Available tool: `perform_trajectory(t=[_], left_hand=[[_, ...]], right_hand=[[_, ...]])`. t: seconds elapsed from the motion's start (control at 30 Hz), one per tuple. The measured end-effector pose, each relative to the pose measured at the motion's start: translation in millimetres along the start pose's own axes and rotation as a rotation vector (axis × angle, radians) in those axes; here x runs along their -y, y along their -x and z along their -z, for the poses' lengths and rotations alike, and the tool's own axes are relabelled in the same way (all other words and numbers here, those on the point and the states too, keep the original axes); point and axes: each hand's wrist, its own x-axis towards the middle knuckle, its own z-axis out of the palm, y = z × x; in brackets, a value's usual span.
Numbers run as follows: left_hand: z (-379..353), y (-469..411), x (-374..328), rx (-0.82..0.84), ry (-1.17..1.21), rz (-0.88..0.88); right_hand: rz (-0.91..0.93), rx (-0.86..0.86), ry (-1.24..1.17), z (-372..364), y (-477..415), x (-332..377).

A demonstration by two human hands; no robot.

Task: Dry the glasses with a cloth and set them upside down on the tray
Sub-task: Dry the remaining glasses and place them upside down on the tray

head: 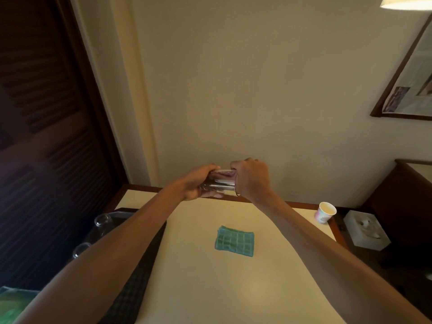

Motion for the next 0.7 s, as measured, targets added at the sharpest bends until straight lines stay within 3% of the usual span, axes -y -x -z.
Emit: perform_trajectory(t=[0.07, 0.17, 0.2, 0.27, 0.33, 0.47, 0.57, 0.7], left_hand=[[2, -1, -3, -0.127, -0.042, -0.121], [16, 0, -7, -0.277, -0.287, -0.497], [23, 2, -10, -0.295, -0.353, -0.613], [38, 8, -14, -0.295, -0.401, -0.734], [49, 16, -22, -0.232, -0.326, -0.702], [78, 38, -38, 0.062, 0.003, -0.213], [95, 44, -36, 0.085, -0.011, -0.125], [107, 51, -34, -0.041, -0.085, -0.234]], right_hand=[[-0.159, 0.171, -0.146, 3, -4, 7], [-0.632, 0.677, -0.977, 4, -10, 25], [-0.720, 0.756, -1.167, 4, -13, 33], [-0.706, 0.720, -1.246, 4, -21, 48], [-0.525, 0.536, -0.997, 9, -30, 59], [-0.198, 0.154, -0.050, 30, -42, 80], [-0.045, 0.106, 0.069, 45, -44, 103], [-0.158, 0.072, -0.077, 27, -43, 116]])
